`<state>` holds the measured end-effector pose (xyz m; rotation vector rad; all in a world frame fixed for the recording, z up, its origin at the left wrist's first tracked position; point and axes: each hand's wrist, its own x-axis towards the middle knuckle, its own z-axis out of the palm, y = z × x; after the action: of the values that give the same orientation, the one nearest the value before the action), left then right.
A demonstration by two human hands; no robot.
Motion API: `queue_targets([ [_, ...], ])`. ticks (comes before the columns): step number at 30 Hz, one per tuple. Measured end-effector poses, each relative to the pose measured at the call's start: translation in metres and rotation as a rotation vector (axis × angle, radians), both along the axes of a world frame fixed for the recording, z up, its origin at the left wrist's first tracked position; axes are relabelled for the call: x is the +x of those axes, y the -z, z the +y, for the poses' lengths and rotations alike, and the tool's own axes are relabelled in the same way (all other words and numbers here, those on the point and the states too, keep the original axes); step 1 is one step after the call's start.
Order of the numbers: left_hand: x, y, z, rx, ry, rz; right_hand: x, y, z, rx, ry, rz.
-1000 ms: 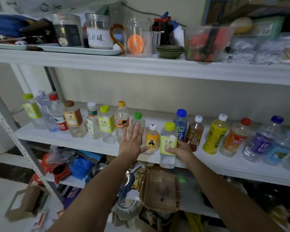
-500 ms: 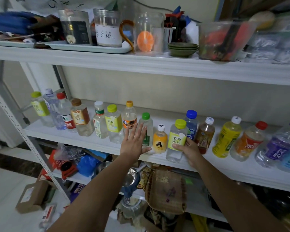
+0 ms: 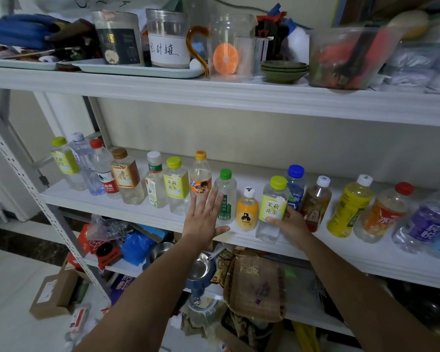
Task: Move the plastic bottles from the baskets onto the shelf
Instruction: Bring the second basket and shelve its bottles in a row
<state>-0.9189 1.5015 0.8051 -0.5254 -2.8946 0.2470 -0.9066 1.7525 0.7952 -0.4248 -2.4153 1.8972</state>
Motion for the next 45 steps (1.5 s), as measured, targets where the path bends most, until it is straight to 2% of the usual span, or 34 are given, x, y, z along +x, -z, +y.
queue_targets([
  [4,0.000,0.003,0.007,0.010,0.012,-0.008,0.006,0.009,0.006,0.387,-0.008,-0.070],
  [10,0.002,0.009,0.013,0.003,0.008,-0.004,0.006,0.023,-0.009,0.628,0.078,-0.177],
  [20,0.000,0.019,0.009,0.010,-0.017,-0.034,-0.003,0.020,-0.021,0.756,0.123,-0.228],
  [27,0.001,0.025,0.003,-0.022,-0.050,-0.043,-0.010,0.022,-0.018,0.758,0.099,-0.219],
  [31,0.007,0.023,0.003,-0.022,-0.055,-0.045,0.001,0.024,-0.017,0.828,0.096,-0.175],
  [34,0.014,0.023,0.003,-0.030,-0.058,-0.048,0.019,0.034,-0.014,0.959,0.107,-0.072],
  [40,0.038,0.036,-0.004,0.004,-0.110,-0.125,0.053,0.068,-0.011,1.233,-0.233,0.072],
  [45,0.076,0.062,-0.025,0.025,-0.186,-0.198,0.071,0.094,-0.026,1.173,-0.440,0.083],
])
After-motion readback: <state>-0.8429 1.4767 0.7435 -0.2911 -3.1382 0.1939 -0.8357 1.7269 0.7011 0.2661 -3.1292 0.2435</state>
